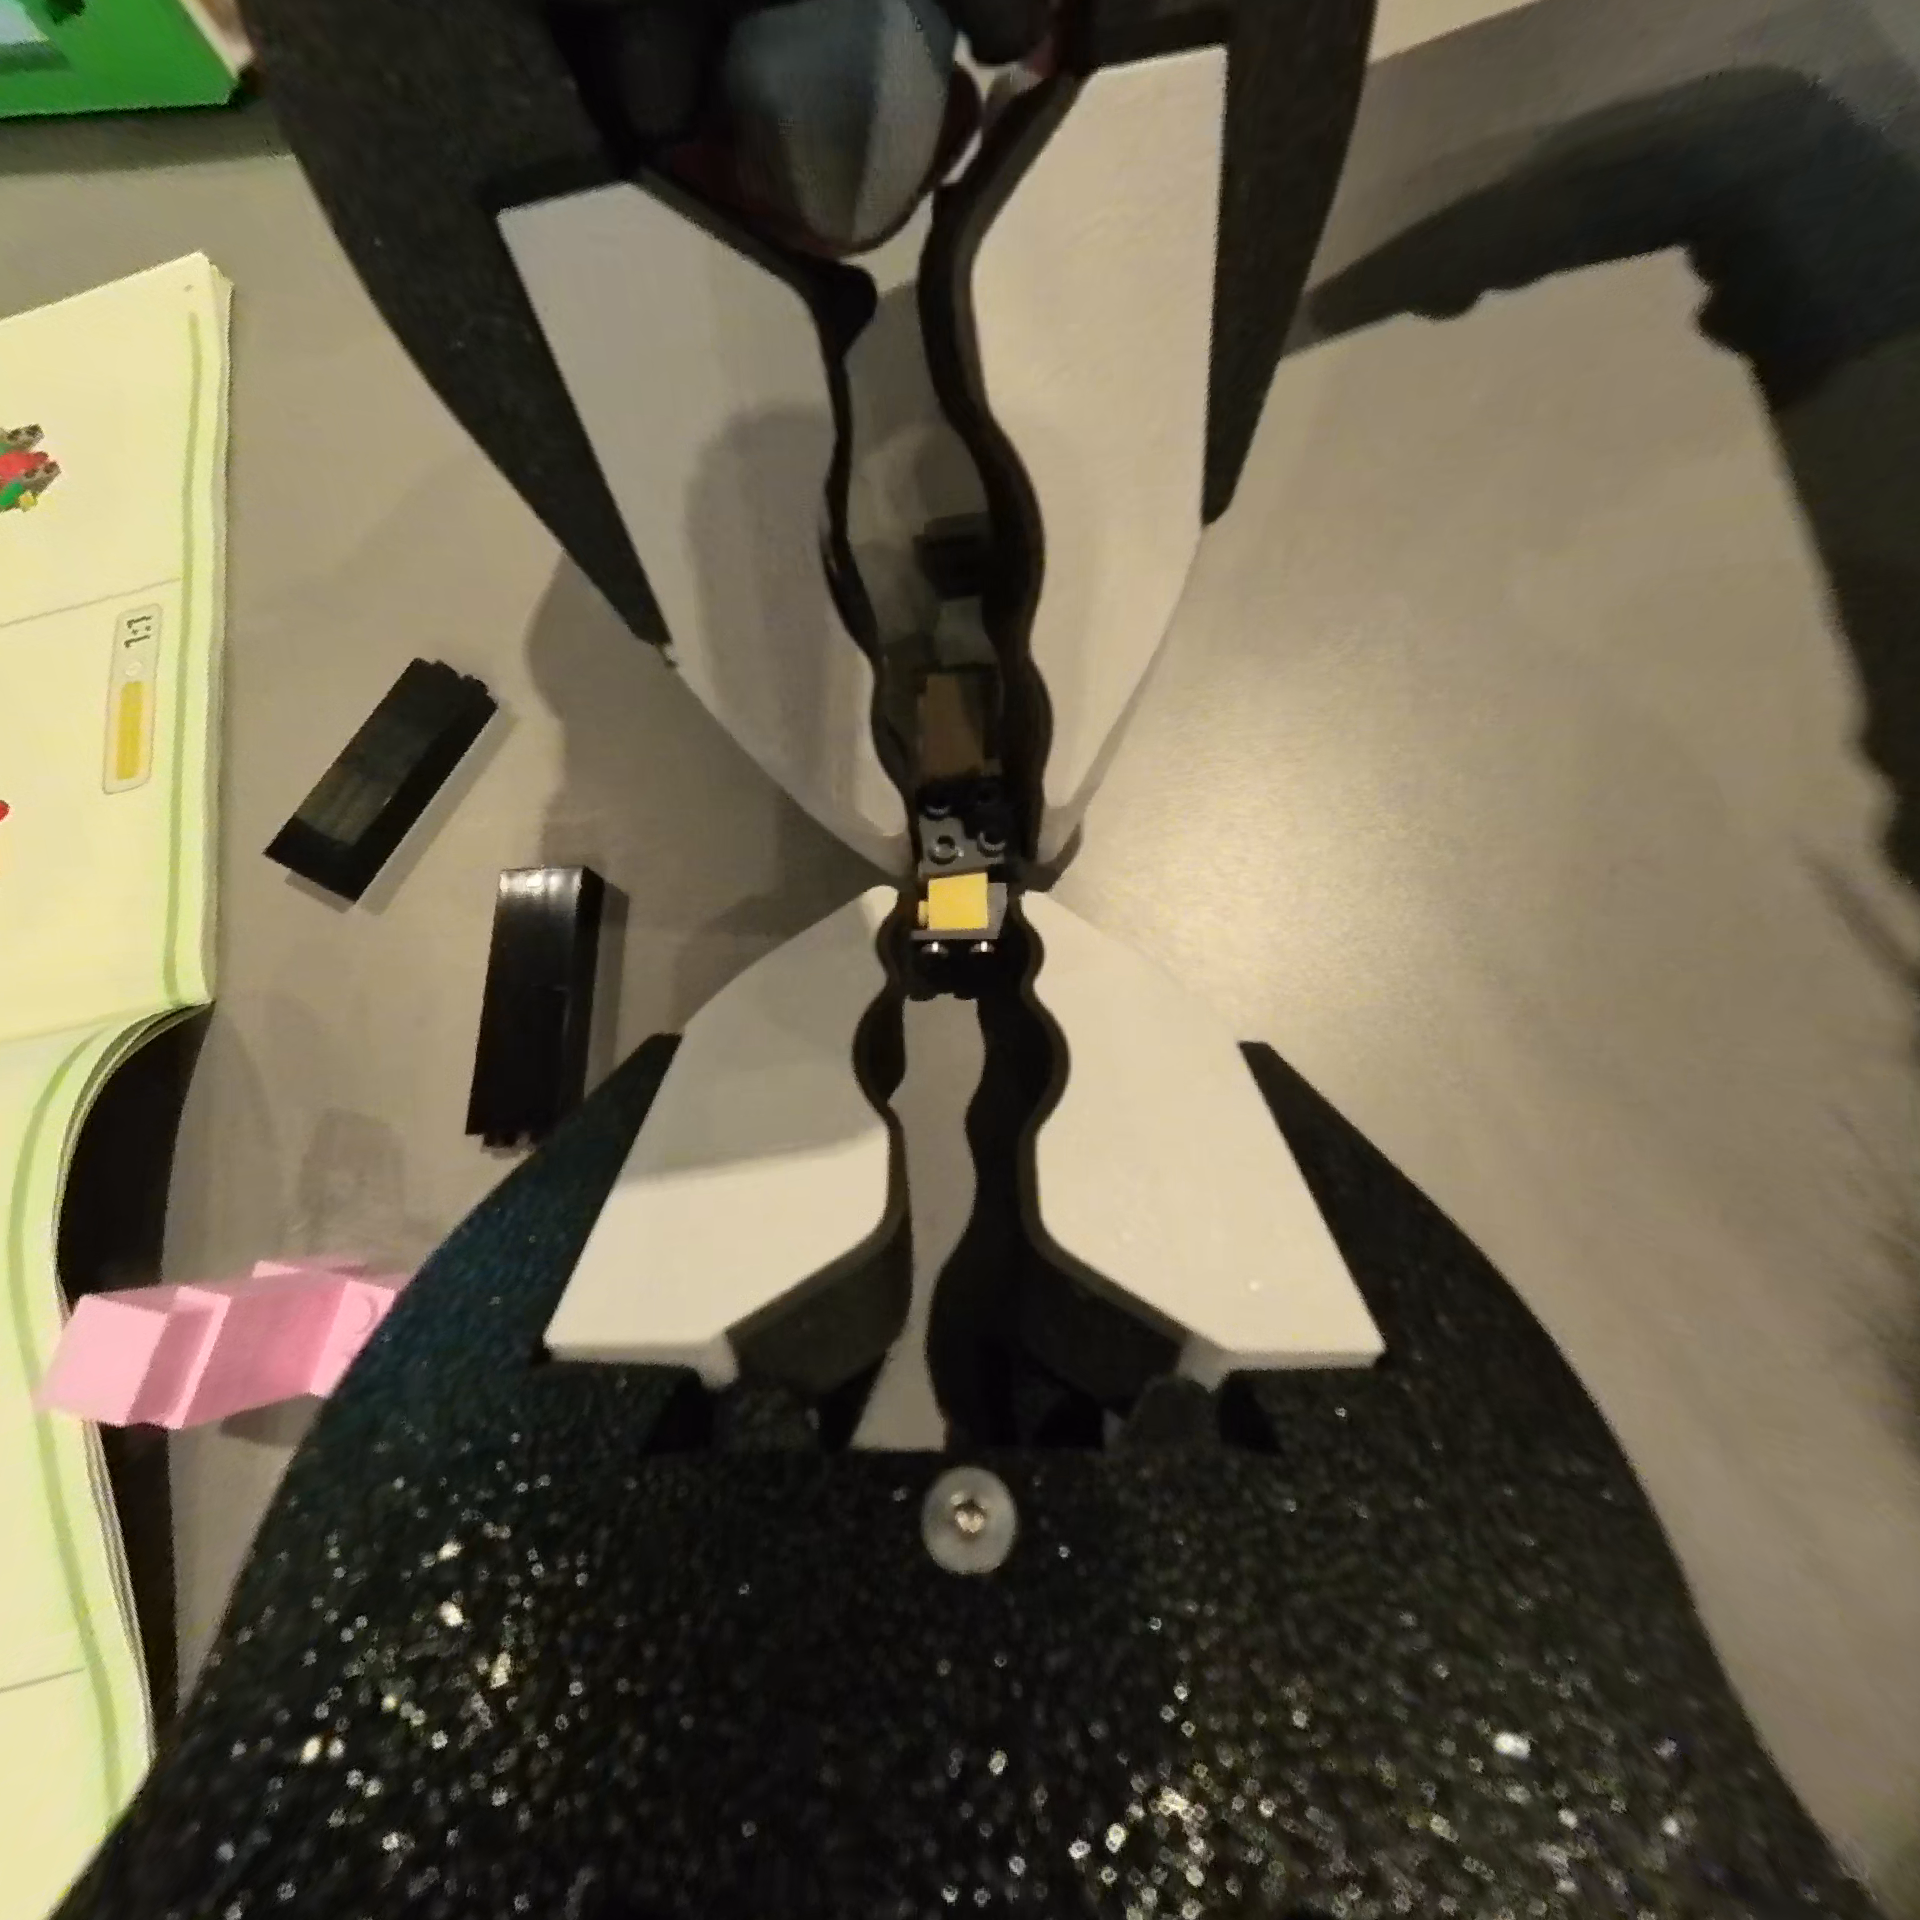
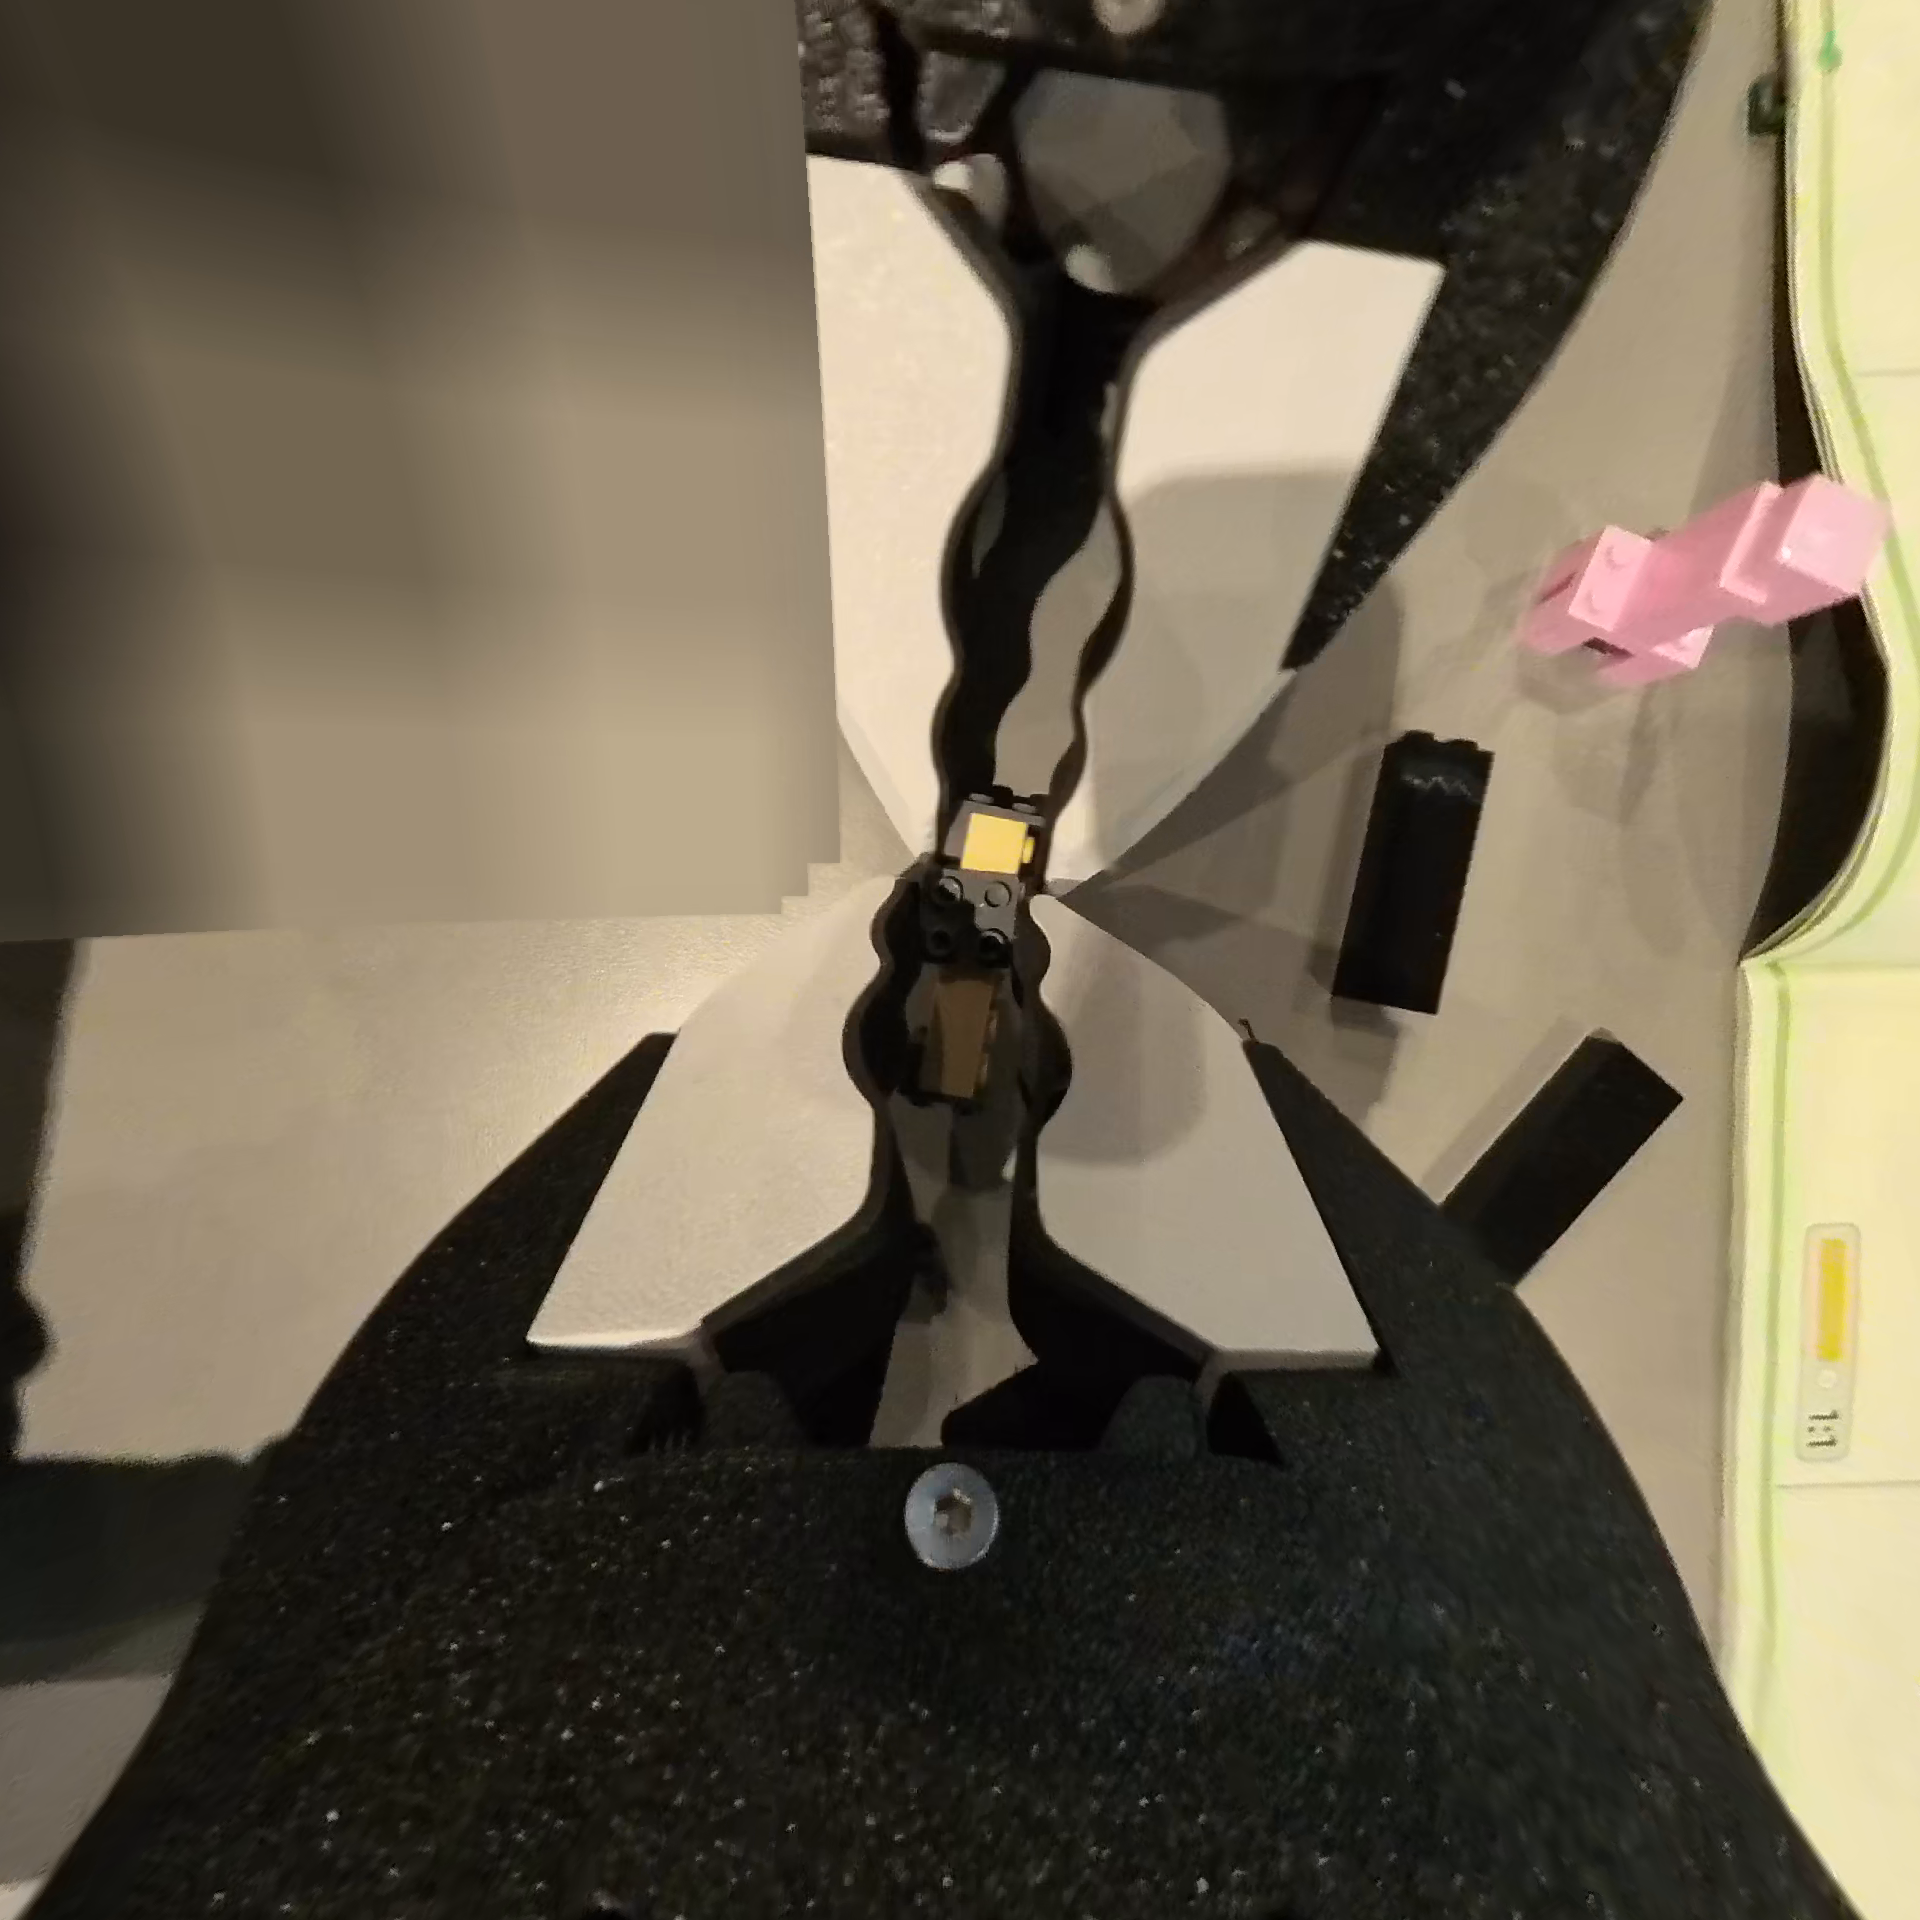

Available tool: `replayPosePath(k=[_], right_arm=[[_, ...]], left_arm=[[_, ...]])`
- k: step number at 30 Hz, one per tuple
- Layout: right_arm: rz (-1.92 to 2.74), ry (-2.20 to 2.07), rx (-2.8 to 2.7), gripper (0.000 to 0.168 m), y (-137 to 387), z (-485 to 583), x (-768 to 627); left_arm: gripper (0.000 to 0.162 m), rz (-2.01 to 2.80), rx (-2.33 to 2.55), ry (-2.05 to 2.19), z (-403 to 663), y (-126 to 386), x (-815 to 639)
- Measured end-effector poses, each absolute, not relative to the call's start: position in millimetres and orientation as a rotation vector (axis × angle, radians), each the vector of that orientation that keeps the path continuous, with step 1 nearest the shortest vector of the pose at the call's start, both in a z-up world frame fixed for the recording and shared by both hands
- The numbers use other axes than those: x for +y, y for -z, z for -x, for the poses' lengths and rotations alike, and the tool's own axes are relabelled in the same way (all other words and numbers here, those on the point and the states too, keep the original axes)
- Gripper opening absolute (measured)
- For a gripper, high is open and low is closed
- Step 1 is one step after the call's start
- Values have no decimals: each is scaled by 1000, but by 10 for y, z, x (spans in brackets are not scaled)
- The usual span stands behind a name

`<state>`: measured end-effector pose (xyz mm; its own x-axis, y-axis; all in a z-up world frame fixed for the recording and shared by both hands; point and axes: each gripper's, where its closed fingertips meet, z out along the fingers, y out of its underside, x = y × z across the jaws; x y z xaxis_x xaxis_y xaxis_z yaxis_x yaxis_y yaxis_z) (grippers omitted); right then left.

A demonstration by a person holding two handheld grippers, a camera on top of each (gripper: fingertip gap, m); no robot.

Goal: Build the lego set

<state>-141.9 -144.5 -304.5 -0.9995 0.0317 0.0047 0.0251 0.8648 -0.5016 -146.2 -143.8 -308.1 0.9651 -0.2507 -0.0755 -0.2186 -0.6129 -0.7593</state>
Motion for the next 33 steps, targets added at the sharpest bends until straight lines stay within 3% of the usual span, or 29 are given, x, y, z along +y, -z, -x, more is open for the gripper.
replayPosePath(k=[7,10,12,24,33], right_arm=[[14,-744,-3053,17,3050,1421,-1447],[-41,-784,-3026,16,3048,1383,-1502],[-57,-808,-3005,16,3046,1372,-1525],[23,-874,-2967,18,3035,1348,-1505],[89,-930,-2908,20,3018,1364,-1496]], left_arm=[[17,2251,339,76,1435,3084,-1443],[36,2253,329,103,1430,3082,-1444],[39,2257,329,125,1420,3086,-1447],[17,2256,371,160,1354,3089,-1483],[17,2255,371,158,1358,3088,-1483]])
